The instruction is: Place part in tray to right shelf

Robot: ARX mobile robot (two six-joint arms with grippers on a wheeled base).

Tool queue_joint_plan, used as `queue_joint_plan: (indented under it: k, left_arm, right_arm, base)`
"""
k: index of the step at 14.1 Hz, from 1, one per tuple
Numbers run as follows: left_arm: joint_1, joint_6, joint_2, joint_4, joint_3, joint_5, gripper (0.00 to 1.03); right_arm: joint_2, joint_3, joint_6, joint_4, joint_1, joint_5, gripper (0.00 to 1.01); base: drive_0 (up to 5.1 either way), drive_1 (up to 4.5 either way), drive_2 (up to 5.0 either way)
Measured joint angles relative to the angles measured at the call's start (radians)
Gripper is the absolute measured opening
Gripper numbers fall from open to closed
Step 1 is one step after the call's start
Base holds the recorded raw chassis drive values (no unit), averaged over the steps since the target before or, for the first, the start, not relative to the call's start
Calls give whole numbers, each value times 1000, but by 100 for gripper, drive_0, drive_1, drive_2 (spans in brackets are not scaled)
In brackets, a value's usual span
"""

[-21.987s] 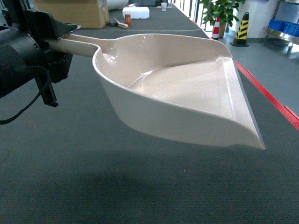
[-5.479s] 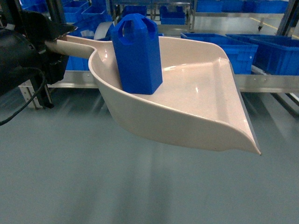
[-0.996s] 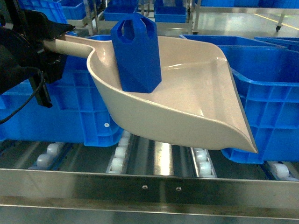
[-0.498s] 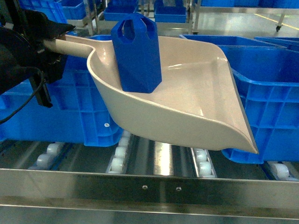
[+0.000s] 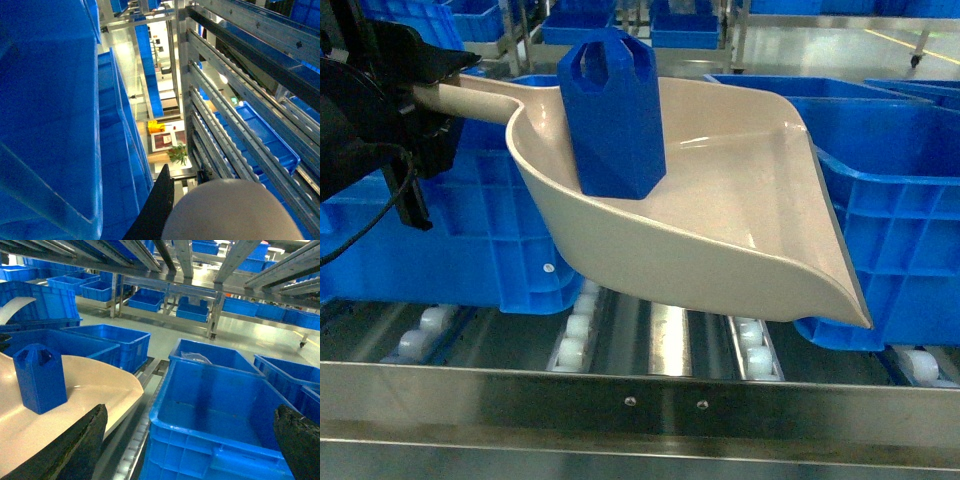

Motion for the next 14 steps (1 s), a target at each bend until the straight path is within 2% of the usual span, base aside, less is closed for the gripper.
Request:
queue_joint_plan:
  k: [14]
  left_arm:
    - [0,0,0,0,0,0,12]
  right_arm:
    - [0,0,0,0,0,0,98]
  base:
    - [0,0,0]
